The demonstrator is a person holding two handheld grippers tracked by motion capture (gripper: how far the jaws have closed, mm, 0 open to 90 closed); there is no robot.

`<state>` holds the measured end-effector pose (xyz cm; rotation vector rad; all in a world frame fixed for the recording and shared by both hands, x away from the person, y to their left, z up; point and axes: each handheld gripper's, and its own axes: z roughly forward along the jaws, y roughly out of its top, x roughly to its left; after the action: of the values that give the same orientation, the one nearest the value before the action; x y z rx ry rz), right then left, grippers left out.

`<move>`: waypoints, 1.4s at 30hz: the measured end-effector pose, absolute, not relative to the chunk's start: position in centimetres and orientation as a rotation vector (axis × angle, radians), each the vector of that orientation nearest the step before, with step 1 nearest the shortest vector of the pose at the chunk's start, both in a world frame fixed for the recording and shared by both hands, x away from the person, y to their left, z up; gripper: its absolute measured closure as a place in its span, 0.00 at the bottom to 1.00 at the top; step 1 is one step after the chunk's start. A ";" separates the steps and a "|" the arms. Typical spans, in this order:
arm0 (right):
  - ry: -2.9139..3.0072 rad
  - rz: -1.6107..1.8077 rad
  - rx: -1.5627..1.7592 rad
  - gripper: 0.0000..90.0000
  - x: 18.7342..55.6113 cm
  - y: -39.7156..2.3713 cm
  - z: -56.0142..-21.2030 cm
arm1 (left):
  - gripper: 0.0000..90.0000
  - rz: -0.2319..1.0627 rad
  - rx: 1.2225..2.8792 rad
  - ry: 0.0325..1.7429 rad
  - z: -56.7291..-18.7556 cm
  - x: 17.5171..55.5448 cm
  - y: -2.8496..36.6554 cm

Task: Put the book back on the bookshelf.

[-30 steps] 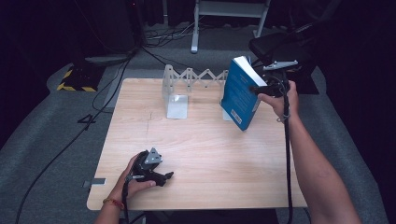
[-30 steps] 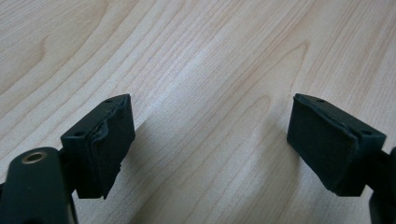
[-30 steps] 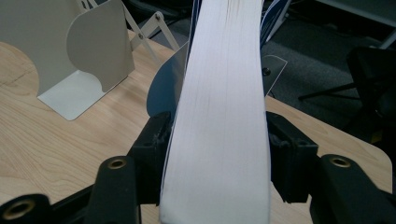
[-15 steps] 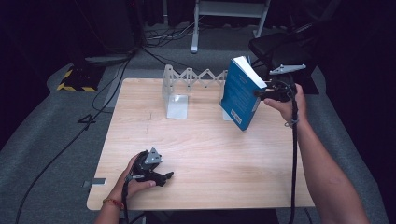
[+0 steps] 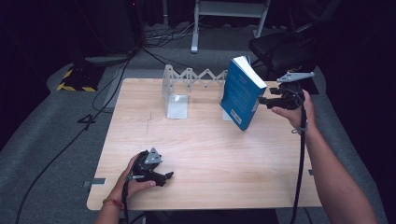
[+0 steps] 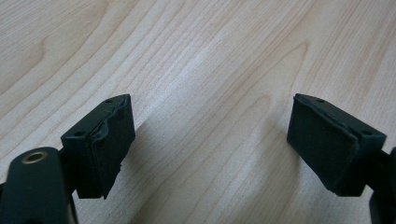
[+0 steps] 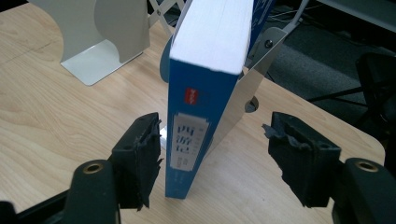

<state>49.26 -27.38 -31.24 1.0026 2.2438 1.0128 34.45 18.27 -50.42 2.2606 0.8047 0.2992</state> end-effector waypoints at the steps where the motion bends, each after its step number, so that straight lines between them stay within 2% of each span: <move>1: 2.245 1.009 1.000 0.39 49.2 -27.4 -31.3 | 0.17 0.300 2.260 0.805 -50.4 34.4 18.3; 24: 2.315 0.979 0.886 0.33 45.9 -28.3 -34.2 | 0.17 0.301 2.259 0.807 -50.4 34.4 18.3; 42: 2.344 0.958 0.858 0.30 43.2 -30.9 -39.1 | 0.17 0.301 2.260 0.807 -50.4 34.4 18.3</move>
<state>43.21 -30.88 -39.11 0.8581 2.3438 0.9577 34.43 18.27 -50.43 2.2597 0.8072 0.3010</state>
